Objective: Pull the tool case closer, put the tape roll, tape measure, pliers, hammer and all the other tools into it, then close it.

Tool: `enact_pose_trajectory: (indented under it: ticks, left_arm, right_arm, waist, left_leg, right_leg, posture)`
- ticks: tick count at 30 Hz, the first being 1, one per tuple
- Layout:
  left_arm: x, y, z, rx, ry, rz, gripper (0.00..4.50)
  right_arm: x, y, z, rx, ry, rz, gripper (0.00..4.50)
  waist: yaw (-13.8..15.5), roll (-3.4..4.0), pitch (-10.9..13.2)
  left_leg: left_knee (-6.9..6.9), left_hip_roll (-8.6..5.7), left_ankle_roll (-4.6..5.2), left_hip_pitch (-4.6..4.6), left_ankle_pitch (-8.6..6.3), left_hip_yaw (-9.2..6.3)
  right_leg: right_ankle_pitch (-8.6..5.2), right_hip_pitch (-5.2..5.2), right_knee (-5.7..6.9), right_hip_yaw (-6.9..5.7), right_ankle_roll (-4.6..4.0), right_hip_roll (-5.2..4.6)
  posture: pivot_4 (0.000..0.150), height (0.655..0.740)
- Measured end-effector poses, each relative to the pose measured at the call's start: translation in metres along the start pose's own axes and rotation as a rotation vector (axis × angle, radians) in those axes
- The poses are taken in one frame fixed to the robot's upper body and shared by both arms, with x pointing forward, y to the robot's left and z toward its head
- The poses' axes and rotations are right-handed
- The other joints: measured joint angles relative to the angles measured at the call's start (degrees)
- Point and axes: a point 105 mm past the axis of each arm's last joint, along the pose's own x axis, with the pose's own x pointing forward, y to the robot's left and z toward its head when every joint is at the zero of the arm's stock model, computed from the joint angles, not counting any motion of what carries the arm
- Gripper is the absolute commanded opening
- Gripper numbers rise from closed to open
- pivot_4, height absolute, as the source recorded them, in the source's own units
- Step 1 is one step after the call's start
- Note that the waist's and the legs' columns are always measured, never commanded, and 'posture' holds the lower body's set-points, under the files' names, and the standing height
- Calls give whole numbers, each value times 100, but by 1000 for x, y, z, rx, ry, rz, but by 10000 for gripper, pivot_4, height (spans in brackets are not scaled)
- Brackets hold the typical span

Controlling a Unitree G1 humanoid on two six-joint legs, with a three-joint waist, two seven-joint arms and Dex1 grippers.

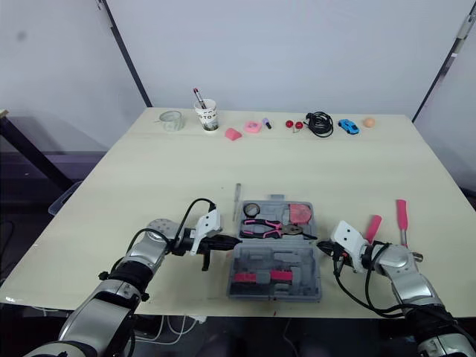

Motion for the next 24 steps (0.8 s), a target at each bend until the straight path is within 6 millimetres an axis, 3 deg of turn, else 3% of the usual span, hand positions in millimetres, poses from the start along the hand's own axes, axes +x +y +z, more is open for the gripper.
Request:
enact_pose_trajectory:
  ticks: [24]
  left_arm:
    - [-14, -4, -5, 9, 11, 17, 111]
  right_arm:
    - [6, 6, 5, -2, -17, -1, 0]
  waist:
    - [-115, -1, 1]
  left_leg:
    - [-10, 2, 0, 3, 0, -1]
  right_leg:
    - [0, -2, 1, 1, 0, 0]
  posture:
    - [1500, 7400]
